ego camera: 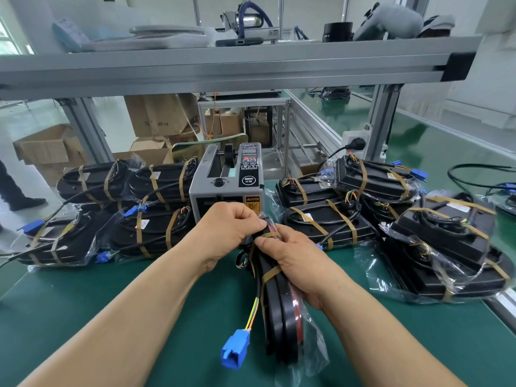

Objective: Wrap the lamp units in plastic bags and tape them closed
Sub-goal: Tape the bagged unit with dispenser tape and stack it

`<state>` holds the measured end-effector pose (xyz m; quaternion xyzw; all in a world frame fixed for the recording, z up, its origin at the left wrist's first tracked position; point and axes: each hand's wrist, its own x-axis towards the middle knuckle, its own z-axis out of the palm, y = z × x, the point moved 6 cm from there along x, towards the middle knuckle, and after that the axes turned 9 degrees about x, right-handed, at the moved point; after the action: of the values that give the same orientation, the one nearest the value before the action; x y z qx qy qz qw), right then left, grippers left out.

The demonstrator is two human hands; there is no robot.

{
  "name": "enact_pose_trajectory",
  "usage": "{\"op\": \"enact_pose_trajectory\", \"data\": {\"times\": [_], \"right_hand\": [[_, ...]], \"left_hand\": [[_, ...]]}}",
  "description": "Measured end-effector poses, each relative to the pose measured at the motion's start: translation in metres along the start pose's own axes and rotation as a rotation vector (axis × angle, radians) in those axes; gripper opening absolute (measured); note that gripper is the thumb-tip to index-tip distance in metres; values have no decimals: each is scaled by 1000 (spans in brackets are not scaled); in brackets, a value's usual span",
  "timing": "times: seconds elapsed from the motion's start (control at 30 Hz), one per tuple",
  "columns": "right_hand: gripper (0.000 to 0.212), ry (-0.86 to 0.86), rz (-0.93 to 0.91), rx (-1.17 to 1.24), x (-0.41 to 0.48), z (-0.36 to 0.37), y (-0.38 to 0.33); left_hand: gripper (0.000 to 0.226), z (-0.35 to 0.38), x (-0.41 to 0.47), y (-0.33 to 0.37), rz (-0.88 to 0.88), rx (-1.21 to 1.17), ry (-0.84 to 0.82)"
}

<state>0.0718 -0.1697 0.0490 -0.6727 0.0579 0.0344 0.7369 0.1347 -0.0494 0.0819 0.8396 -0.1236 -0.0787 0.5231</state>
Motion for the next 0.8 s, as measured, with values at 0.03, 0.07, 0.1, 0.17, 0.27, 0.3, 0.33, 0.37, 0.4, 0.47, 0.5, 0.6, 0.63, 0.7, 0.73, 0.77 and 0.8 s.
{"op": "enact_pose_trajectory", "data": {"times": [0.03, 0.07, 0.1, 0.17, 0.27, 0.3, 0.33, 0.37, 0.4, 0.47, 0.5, 0.6, 0.63, 0.7, 0.73, 0.77, 0.8], "right_hand": [[42, -1, -1, 1, 0, 0, 0], [42, -1, -1, -3, 0, -1, 1], [42, -2, -2, -11, 1, -1, 1], [40, -2, -4, -33, 1, -2, 0], [39, -10, -5, -74, 3, -2, 0], [39, -15, -2, -76, 3, -2, 1], [39, -19, 1, -72, 3, -2, 1], [39, -22, 2, -63, 4, -3, 1], [40, -26, 1, -52, 4, -3, 1], [46, -32, -3, -36, 4, -2, 1], [51, -33, -8, -32, 4, -2, 2], [61, -42, -22, -35, 3, -1, 1], [59, -42, -26, -42, 3, 0, 0], [51, -51, -26, -45, -1, 0, -3], [48, -64, -33, -37, -4, 1, -5], [44, -81, -54, -32, -8, 2, -8], [41, -99, -90, -41, -12, 3, -12]], "left_hand": [[18, -1, 0, -1, 1, 15, 26], [15, -2, 1, -2, -7, 16, 52], [15, -1, 0, -4, -23, 5, 70], [14, 4, -2, -8, -73, -39, 77], [17, 12, -5, -12, -158, -216, 77], [19, 14, -6, -12, -174, -260, 83], [21, 15, -6, -12, -183, -284, 89], [23, 15, -7, -12, -187, -296, 92], [23, 15, -7, -11, -189, -303, 92], [22, 14, -9, -11, -188, -296, 83], [20, 14, -9, -12, -193, -285, 70], [16, 13, -13, -13, -210, -291, 21], [17, 13, -13, -13, -209, -296, 18], [19, 11, -17, -12, -198, -281, 36], [20, 10, -19, -10, -183, -259, 55], [21, 7, -23, -7, -159, -233, 76], [22, 5, -28, -4, -123, -215, 94]]}}
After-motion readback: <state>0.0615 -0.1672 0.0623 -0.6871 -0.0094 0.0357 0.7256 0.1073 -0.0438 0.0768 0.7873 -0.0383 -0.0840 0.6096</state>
